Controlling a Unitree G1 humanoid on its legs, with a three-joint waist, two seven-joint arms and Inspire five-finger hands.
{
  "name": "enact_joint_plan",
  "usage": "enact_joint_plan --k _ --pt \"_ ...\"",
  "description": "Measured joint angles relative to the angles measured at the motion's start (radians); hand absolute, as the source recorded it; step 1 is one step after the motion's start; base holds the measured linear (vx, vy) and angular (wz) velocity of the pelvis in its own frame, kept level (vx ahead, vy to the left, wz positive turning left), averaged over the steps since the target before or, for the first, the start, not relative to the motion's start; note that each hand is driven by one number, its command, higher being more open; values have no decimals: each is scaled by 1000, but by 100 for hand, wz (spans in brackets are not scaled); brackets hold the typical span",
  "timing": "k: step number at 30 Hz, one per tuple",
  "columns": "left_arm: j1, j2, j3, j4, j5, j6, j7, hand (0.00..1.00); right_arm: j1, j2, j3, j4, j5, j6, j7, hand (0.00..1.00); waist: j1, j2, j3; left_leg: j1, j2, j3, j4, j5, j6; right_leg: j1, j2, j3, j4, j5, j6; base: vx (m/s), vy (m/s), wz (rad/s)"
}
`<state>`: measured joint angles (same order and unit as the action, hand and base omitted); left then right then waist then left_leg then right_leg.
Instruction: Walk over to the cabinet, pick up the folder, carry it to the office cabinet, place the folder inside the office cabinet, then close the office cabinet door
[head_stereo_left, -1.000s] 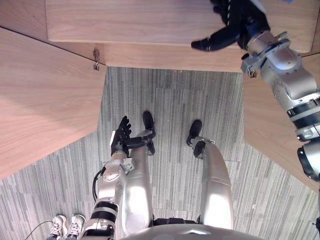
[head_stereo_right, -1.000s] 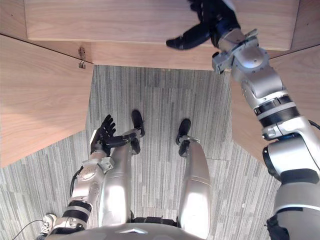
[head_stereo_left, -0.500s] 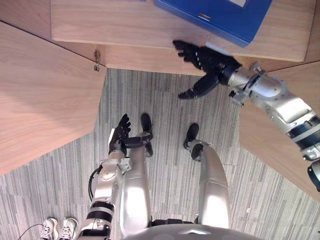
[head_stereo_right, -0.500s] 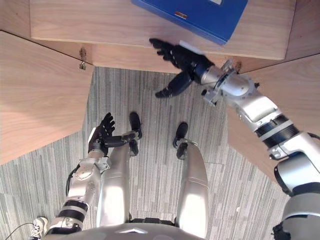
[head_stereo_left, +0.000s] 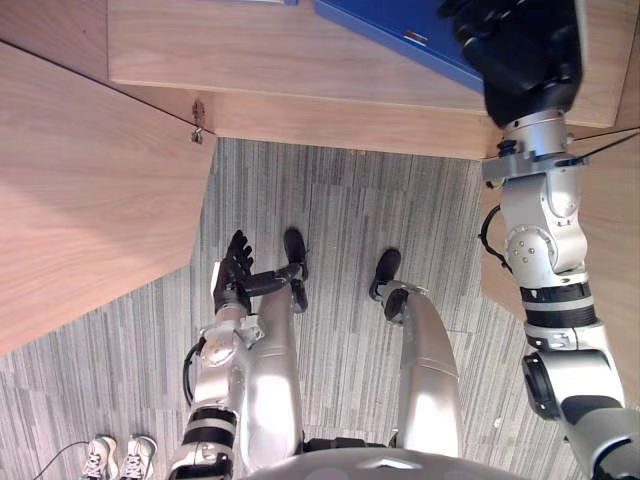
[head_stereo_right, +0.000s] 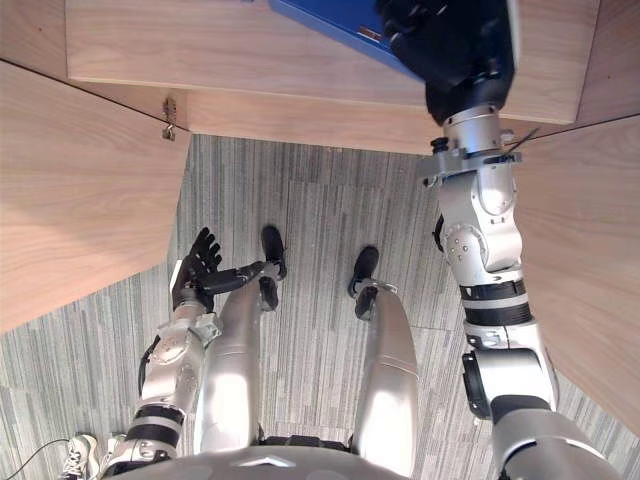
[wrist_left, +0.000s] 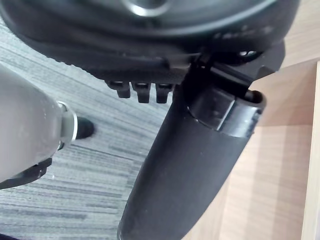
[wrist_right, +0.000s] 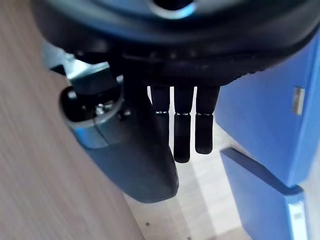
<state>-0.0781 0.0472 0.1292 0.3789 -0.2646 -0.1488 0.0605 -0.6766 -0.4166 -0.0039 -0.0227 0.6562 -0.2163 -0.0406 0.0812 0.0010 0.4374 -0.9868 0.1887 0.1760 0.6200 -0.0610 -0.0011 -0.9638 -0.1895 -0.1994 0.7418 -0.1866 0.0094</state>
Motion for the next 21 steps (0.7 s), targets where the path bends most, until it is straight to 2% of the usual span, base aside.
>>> enact_joint_plan --k 5,14,21 --pt "-67 -18 25 1 2 1 30 100 -6 52 6 -4 -255 5 -93 0 0 2 1 -60 6 -2 63 -18 5 -57 -3 10 50 -12 -1 13 30 -4" --pt "-84 -18 26 19 42 1 66 100 -9 63 116 39 -622 44 -142 0 0 6 4 -125 17 -22 112 -31 -11 -122 -6 7 113 -33 -10 -26 -2 2" --pt "-125 -18 36 56 45 5 85 100 -34 56 180 151 -775 94 -145 0 -1 6 9 -151 21 -29 121 -26 -2 -141 -3 3 117 -32 -11 4 9 0"
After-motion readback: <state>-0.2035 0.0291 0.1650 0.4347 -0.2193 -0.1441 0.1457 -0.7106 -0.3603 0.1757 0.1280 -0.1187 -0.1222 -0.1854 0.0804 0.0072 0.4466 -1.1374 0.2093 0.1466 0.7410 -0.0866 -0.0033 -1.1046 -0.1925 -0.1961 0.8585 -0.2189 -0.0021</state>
